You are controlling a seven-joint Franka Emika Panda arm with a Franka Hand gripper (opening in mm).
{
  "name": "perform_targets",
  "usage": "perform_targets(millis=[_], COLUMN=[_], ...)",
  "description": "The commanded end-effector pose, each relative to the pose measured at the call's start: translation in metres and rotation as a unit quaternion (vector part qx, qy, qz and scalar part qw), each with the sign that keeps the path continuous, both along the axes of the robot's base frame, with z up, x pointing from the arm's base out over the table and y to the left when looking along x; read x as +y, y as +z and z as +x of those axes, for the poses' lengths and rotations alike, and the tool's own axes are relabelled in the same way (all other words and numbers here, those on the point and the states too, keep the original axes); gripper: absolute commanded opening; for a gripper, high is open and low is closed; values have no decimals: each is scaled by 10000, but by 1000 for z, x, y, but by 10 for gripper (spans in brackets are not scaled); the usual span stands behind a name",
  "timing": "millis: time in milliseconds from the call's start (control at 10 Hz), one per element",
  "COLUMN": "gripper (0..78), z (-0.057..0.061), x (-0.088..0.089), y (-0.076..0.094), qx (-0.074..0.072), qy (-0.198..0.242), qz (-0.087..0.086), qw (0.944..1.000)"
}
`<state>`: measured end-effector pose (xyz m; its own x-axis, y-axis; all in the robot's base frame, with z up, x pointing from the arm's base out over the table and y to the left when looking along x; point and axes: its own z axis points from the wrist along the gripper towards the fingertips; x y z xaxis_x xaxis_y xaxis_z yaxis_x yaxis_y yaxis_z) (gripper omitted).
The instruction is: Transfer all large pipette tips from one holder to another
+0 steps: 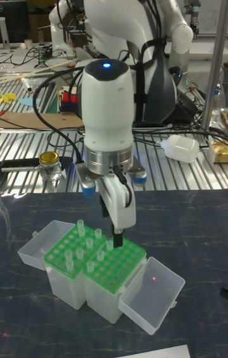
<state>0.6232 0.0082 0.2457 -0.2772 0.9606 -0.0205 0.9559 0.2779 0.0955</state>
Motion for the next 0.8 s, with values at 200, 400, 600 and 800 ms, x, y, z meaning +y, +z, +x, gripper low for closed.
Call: perform_targets(millis=[200, 400, 600, 800], gripper=[773, 773, 773, 773], z=[3, 4, 5, 7], x=[1, 2, 2, 2], y=[-10, -18, -21, -27], qx=[-184, -241, -260, -295], qy=[-202, -333, -417, -458], qz=[-25, -71, -66, -63], qw=[9996, 9991, 9988, 9985])
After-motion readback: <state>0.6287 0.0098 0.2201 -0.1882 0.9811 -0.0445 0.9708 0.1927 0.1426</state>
